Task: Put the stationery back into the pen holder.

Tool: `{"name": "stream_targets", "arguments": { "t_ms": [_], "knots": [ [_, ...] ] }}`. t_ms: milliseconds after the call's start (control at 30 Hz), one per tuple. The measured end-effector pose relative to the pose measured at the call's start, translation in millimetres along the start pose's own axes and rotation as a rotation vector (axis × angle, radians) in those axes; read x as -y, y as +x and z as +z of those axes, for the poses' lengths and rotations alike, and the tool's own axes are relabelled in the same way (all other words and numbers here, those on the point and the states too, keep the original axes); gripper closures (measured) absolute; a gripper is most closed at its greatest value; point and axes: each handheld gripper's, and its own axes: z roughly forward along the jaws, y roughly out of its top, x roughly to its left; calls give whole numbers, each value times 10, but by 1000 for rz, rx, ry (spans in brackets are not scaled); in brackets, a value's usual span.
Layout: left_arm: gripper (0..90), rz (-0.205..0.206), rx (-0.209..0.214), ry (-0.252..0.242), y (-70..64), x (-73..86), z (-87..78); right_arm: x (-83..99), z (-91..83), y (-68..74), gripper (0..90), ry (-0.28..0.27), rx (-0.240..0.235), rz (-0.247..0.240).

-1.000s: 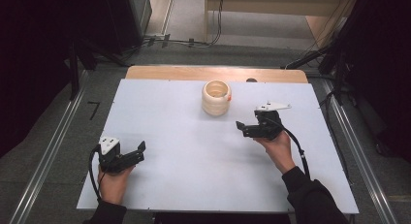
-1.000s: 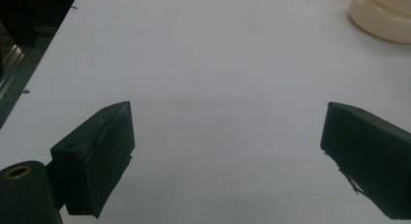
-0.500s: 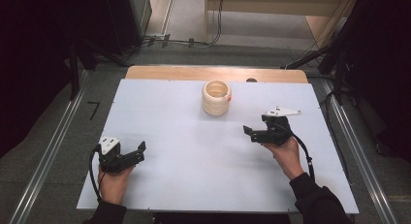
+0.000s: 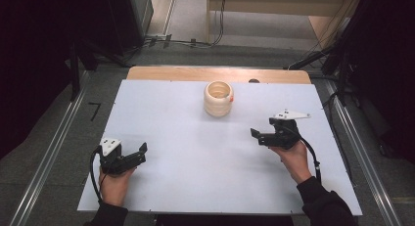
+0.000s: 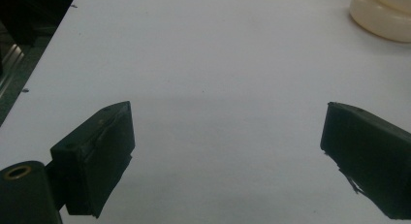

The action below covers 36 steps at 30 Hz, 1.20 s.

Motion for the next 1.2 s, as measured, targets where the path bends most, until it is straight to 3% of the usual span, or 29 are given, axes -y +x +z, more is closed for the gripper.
{"name": "stream_targets", "arguments": {
  "t_ms": [1200],
  "knots": [
    [59,-2,0,-1,-2,3,-2,250,-269,-245,120,12,52,41]
  ]
}}
